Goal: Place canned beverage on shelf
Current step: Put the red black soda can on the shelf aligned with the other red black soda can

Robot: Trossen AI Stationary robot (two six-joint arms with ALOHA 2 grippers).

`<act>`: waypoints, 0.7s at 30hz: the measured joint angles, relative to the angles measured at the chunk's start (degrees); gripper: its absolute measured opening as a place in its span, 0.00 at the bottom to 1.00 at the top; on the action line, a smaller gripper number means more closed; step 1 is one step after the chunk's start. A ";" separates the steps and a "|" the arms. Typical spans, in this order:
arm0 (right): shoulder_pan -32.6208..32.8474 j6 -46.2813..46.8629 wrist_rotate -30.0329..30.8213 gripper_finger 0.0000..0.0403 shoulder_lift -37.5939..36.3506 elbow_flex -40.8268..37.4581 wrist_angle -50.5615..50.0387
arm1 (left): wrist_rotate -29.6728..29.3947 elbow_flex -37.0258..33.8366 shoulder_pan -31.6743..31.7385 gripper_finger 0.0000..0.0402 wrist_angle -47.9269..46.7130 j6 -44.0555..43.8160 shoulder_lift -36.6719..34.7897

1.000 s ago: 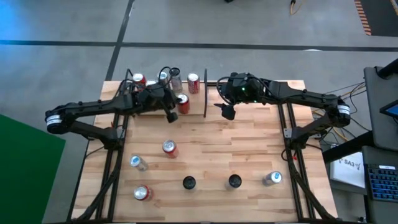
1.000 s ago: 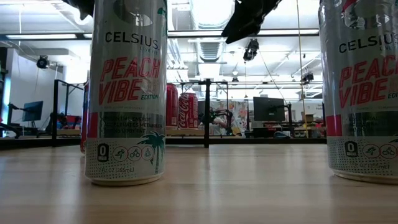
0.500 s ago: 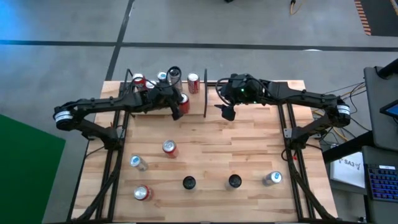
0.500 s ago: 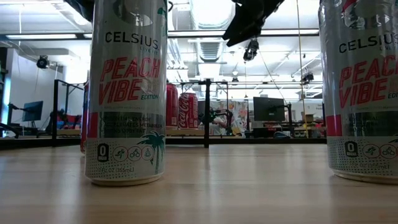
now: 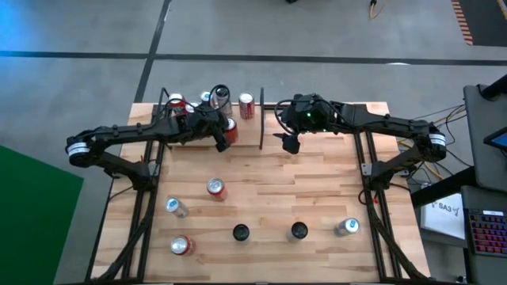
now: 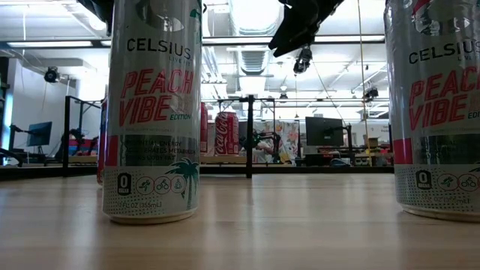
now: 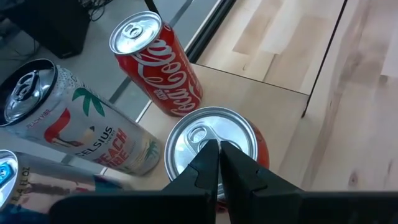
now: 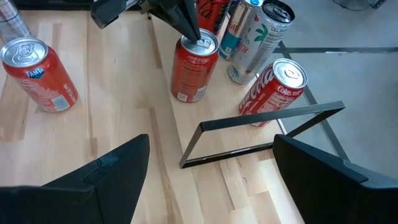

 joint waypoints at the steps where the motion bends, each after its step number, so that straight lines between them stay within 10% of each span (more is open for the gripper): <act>1: 0.00 0.05 0.00 0.82 0.00 0.00 0.00 | 0.02 -0.01 0.00 0.00 -0.08 0.28 -0.10; 21: 0.00 3.10 0.00 0.82 0.00 0.00 0.00 | -2.63 1.38 0.02 0.00 -1.89 1.17 -1.69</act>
